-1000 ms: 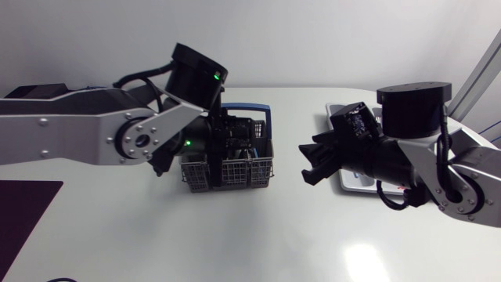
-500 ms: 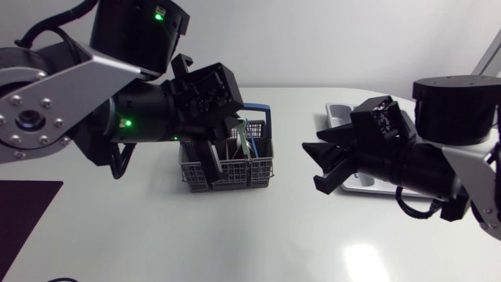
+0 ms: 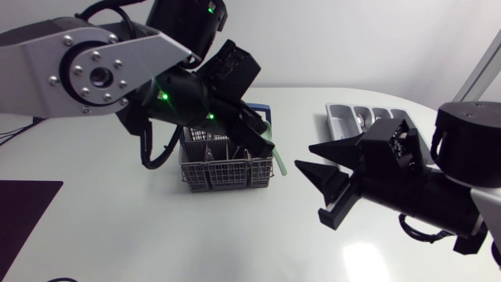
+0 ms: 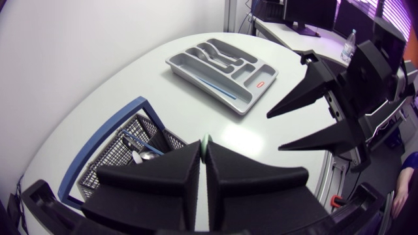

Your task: Unload the cutlery basket into the drawer organizer.

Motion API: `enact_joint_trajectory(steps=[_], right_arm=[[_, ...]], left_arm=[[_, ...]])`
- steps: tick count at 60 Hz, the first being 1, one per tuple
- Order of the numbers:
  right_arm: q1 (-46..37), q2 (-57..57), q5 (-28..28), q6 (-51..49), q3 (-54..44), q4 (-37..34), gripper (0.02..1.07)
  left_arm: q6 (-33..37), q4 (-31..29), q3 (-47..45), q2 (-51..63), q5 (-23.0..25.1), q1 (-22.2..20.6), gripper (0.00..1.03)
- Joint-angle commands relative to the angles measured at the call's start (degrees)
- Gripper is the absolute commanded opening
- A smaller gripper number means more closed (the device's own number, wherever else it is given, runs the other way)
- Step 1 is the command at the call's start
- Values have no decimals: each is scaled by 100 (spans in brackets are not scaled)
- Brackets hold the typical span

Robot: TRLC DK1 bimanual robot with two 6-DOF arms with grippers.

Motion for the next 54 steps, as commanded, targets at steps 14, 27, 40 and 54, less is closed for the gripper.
enact_joint_trajectory(steps=[14,27,40,54], right_arm=[[756,445,909,-409,-300,808,54],[765,1263,1252,-769,-168,1423,49],[738,1737,1287,-848,78,1616,43],[685,2045,1313,-875,386,1634,33]], left_arm=[[-1008,-151,329,362,391,73,3],[-1105,-222,390,379,417,64,3],[-1114,-274,381,371,453,11,3],[-1096,-274,337,371,470,11,3]])
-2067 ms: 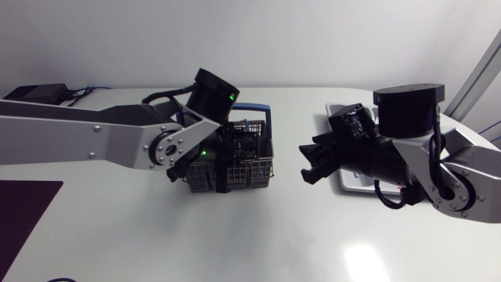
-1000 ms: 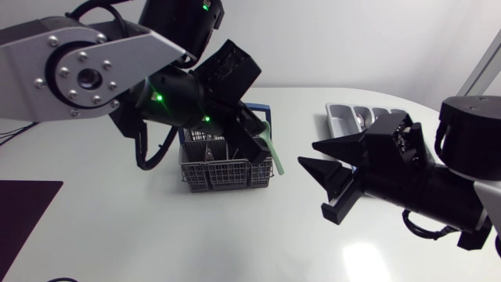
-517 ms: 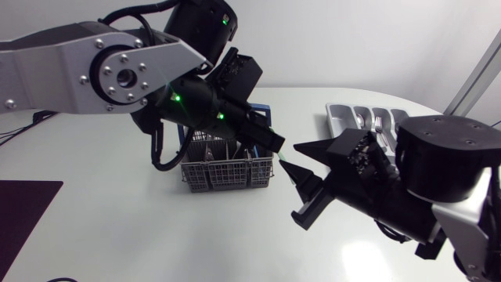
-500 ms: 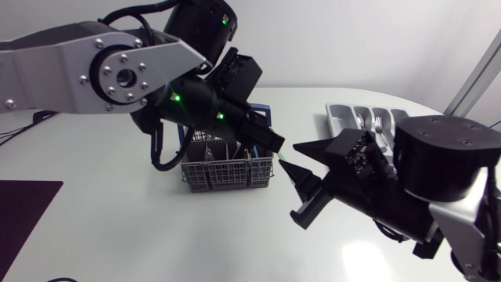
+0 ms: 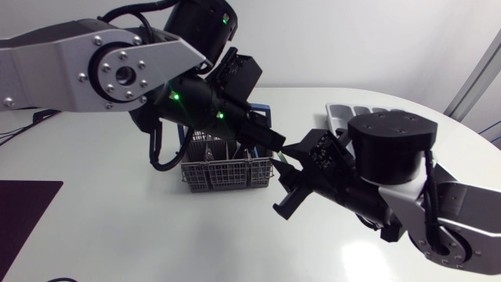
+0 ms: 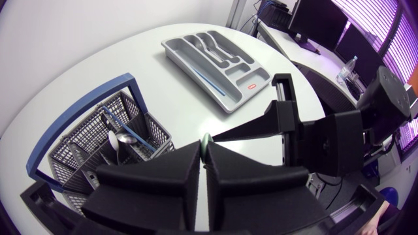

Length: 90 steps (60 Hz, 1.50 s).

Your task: Unload the cutlery basket into the drawer organizer.

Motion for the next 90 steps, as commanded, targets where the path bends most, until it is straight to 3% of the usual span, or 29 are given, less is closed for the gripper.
enact_joint_trajectory(steps=[1,11,24,30,37,46,53,62,67,74,90], right_arm=[[-27,148,54,-103,222,111,30],[-36,262,54,-191,275,84,9],[-45,218,46,-244,248,-65,8],[-45,192,19,-253,222,-144,8],[-45,95,-104,-253,178,-285,8],[-124,-98,-262,-261,11,-399,8],[-475,-371,-657,-279,-86,-672,8],[-1249,-748,-1598,-490,-147,-1269,8],[-1829,-951,-2152,-754,-174,-1577,8],[-2725,-959,-2916,-1263,-182,-1823,8],[-4263,-221,-3883,-3021,20,-2430,8]], left_arm=[[-77,-45,136,80,44,-19,3],[-33,-54,92,45,44,7,3],[-33,-45,83,-34,53,25,9],[-42,-45,110,-69,53,7,21],[-60,-1,189,-105,53,16,42],[-42,131,479,-254,44,235,81],[37,192,690,-298,-44,482,90],[388,175,664,-395,-123,754,92],[758,184,417,-474,-475,754,92],[977,289,13,-632,-563,763,92],[1092,395,-505,-685,-571,895,92]])
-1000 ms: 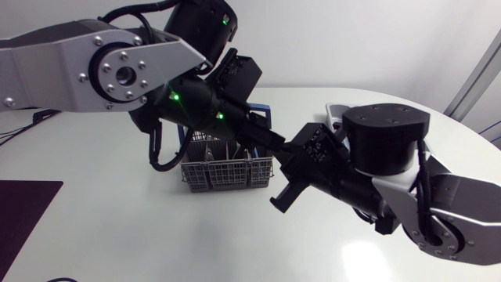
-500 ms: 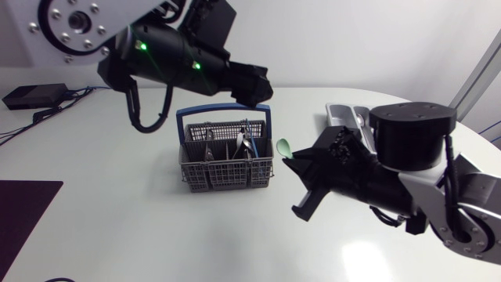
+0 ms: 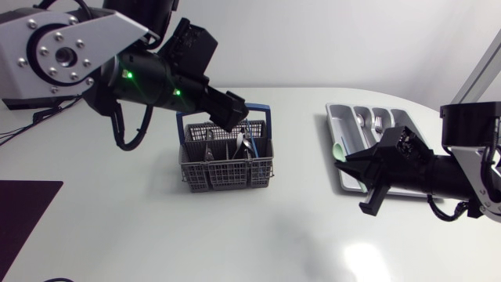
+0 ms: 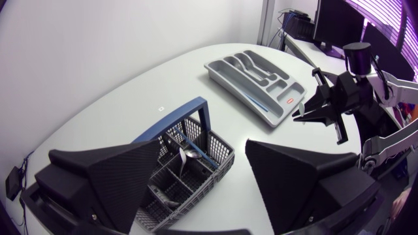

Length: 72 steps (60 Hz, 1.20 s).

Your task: Unload the cutlery basket into the drawer organizer.

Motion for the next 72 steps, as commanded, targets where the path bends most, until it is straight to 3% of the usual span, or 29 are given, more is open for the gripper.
enact_joint_trajectory(steps=[1,23,33,41,62,72], right_arm=[[-441,385,-214,-891,59,-198,8],[-2155,2529,-460,-4178,1545,-1543,8],[-2656,3435,-205,-5374,2292,-2061,8],[-2885,4050,331,-6288,2758,-2554,8],[-3052,4683,999,-6560,3100,-2422,8],[-3043,4665,1043,-6543,3048,-2299,29]], left_arm=[[121,89,-254,-101,-64,55,92],[51,115,-386,277,-196,3,92],[42,133,-404,365,-196,-6,92],[60,159,-439,374,-196,3,92],[165,168,-597,374,-196,-24,92],[438,273,-659,374,-196,-24,95]])
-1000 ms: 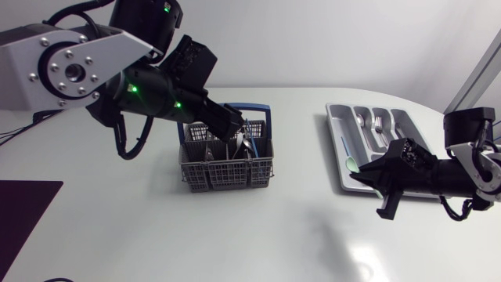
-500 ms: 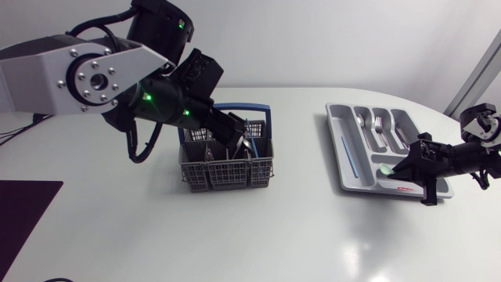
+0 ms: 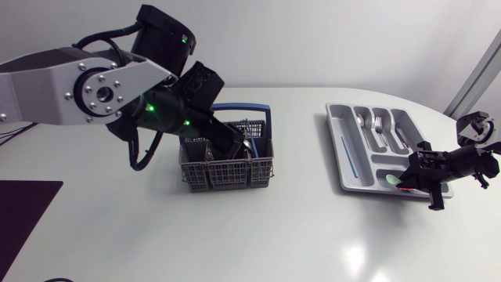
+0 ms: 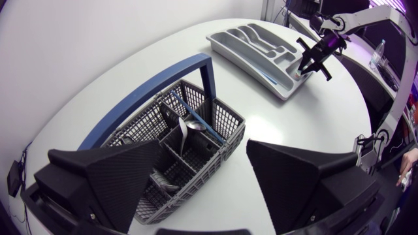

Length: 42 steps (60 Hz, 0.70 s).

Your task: Unload the cutlery basket into the drawer organizer.

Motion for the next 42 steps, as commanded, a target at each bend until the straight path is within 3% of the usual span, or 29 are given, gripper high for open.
enact_joint_trajectory(steps=[1,6,12,18,24,31,42], right_arm=[[-20,90,55,-182,25,64,31],[-46,2,46,-129,-19,99,40],[-117,-85,46,-77,-72,108,54],[-152,-200,46,64,-81,29,86],[-169,-411,-6,196,-107,-191,92],[-187,-859,-287,222,-406,-323,92],[-134,-1421,-753,424,-836,-428,92]], left_arm=[[245,77,-143,76,-41,-35,96],[535,129,-169,68,-67,-61,98],[1239,323,-248,111,-665,-290,98],[1608,507,-371,120,-806,-395,98],[2232,578,-494,129,-823,-465,98],[3181,1553,-1048,50,-832,-500,98],[4315,2239,-1329,147,-876,-518,98]])
